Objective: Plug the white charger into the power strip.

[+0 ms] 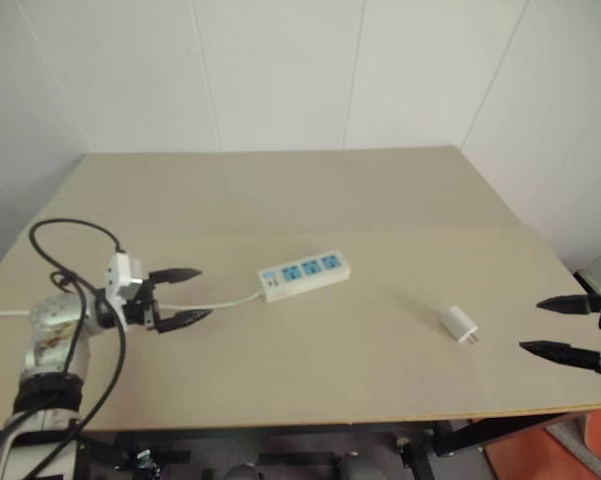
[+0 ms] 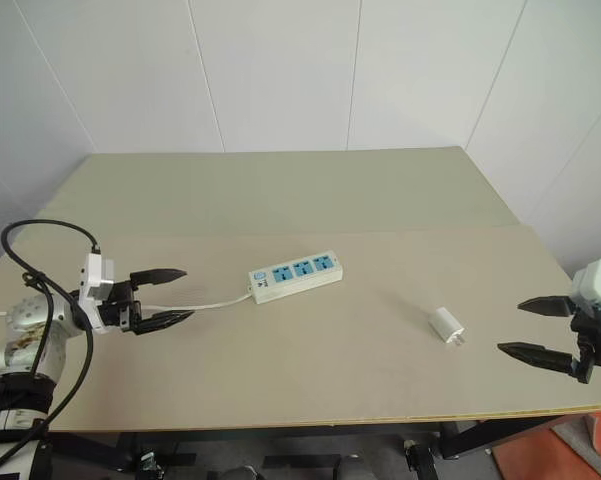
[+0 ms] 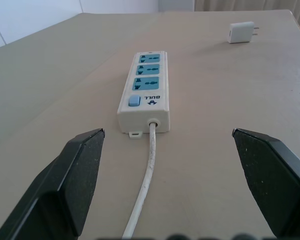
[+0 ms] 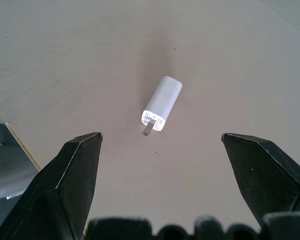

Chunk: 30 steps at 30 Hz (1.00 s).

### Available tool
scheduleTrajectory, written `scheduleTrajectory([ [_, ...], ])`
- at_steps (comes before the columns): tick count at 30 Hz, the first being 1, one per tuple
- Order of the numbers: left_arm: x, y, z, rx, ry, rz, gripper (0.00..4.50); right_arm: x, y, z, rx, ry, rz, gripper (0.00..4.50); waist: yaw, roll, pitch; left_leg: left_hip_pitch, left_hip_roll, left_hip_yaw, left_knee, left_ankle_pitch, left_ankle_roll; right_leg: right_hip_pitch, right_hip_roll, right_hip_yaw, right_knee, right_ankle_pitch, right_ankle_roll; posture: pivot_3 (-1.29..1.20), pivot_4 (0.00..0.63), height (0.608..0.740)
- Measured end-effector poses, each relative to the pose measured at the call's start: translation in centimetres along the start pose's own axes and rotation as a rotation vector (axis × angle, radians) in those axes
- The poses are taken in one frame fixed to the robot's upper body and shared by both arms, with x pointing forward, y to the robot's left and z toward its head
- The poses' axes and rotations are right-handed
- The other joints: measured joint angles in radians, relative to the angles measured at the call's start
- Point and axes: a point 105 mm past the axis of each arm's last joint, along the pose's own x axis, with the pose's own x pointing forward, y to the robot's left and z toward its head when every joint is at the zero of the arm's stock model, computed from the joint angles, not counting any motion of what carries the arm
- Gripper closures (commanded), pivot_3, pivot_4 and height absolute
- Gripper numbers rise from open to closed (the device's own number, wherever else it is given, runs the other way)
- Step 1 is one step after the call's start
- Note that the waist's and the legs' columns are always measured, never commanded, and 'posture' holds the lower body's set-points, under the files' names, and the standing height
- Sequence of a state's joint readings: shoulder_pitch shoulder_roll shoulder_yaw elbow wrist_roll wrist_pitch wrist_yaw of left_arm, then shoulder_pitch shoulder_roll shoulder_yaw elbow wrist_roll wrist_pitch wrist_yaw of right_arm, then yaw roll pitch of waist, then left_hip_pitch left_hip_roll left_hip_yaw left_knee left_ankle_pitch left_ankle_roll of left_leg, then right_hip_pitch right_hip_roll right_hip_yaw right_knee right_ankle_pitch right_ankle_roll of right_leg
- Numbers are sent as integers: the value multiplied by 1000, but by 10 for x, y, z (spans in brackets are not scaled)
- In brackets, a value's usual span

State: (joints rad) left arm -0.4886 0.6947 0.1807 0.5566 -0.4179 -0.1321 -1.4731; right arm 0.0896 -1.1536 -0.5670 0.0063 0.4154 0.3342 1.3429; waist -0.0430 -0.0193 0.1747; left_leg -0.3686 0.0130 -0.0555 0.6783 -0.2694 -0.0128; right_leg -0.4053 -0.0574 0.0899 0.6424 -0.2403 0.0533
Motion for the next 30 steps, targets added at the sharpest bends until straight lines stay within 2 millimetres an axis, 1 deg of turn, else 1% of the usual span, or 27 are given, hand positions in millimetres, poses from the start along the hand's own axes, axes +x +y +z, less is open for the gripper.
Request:
scheduleTrajectory([
  [7, 9, 8, 4, 34, -21, 14, 30, 0, 2, 4, -16, -6, -7, 0, 1, 0, 0, 0, 0, 0, 0, 0, 0, 0, 0, 0, 0, 0, 0, 0, 150, 740],
  [11, 10, 9, 1, 36, -27, 19, 30, -1, 2, 6, -15, -14, -18, 0, -1, 0, 0, 0, 0, 0, 0, 0, 0, 0, 0, 0, 0, 0, 0, 0, 150, 740],
  [17, 15, 11, 0, 34, -39, 10, 30, 2, 6, 8, -15, -24, -19, 0, 0, 0, 0, 0, 0, 0, 0, 0, 0, 0, 0, 0, 0, 0, 0, 0, 150, 740],
  [22, 25, 15, -2, 50, -50, 6, 30, 7, 11, 14, -15, -53, -15, 0, 1, 0, 0, -1, -1, 0, 0, 0, 0, 0, 0, 0, 0, 0, 0, 0, 150, 740],
  [27, 49, 14, -11, 58, -66, -19, 30, 16, 16, 36, -62, -119, -49, 0, 3, -1, 0, -1, -1, -1, 1, 0, 0, 0, 0, 0, 0, 0, 1, 0, 150, 740],
  [30, 69, 13, -15, 28, -64, -41, 30, 29, 23, 64, -93, -230, -66, 0, 1, -2, 1, -1, -1, -1, 1, 0, 0, 0, 0, 0, 0, 0, 1, 0, 150, 740],
])
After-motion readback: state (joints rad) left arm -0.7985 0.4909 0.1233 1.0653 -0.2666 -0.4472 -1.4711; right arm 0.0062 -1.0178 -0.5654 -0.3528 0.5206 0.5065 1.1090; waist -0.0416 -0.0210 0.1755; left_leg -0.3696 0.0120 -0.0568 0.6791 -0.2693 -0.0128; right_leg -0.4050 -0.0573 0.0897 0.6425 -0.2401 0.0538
